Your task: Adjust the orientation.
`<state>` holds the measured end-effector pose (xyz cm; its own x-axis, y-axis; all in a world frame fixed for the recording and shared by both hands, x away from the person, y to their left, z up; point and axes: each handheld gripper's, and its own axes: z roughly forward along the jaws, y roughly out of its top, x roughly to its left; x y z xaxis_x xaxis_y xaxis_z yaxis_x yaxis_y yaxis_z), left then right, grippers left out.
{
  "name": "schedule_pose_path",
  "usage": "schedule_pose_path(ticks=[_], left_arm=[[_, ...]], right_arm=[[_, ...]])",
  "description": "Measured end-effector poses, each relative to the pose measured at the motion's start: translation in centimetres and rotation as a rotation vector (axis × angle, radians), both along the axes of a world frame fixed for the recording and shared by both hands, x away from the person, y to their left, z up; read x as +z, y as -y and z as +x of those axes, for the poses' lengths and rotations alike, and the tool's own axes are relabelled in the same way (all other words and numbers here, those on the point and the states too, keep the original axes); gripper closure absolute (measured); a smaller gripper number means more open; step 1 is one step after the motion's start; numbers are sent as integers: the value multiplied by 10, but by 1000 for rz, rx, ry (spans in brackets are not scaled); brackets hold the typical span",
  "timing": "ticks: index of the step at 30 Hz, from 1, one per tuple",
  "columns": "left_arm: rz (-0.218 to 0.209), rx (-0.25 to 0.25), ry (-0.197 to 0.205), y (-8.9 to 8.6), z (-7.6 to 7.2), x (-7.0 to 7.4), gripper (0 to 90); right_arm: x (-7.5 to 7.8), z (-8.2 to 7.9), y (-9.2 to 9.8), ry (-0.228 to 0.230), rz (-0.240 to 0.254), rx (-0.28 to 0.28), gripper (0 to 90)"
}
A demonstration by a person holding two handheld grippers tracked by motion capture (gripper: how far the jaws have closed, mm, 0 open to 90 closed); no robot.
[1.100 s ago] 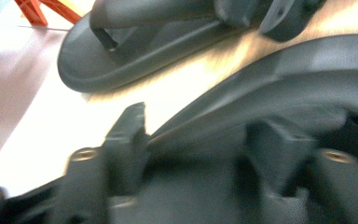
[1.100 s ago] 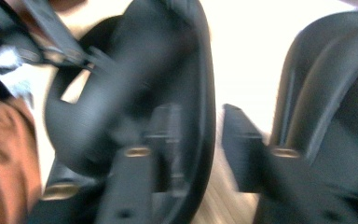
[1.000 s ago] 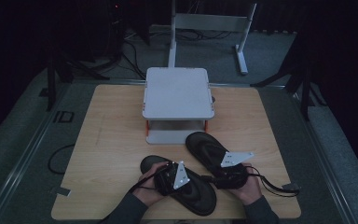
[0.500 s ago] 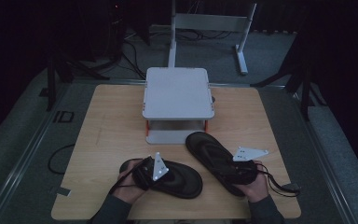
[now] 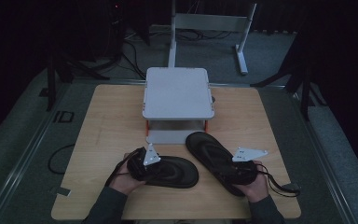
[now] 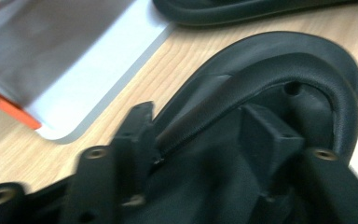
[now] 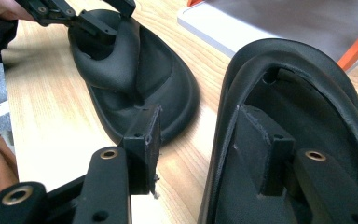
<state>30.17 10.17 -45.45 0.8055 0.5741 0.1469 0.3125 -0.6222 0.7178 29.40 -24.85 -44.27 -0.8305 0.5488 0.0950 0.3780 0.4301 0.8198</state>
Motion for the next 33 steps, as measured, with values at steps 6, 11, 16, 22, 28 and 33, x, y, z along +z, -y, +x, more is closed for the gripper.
schedule_pose_path(ticks=[6, 11, 16, 22, 28, 33], left_arm=[[24, -82, -35, 6, 11, -7, 363], [65, -86, -23, 15, 16, -13, 418], [109, -26, 0, 12, 15, -7, 591], [105, 93, -17, 0, 17, 0, 645], [65, 225, 4, -6, 26, 9, 700], [71, 359, 22, -6, 40, 11, 704]], right_arm=[[-2, 1, -2, -6, 0, 5, 501], [-3, 1, -2, -5, -5, 5, 500], [-2, 0, -1, 0, -7, 2, 500], [-3, 1, -2, 1, -10, 3, 500], [-3, 2, -2, 5, -10, -6, 502], [-3, 2, -1, 14, -22, -14, 502]])
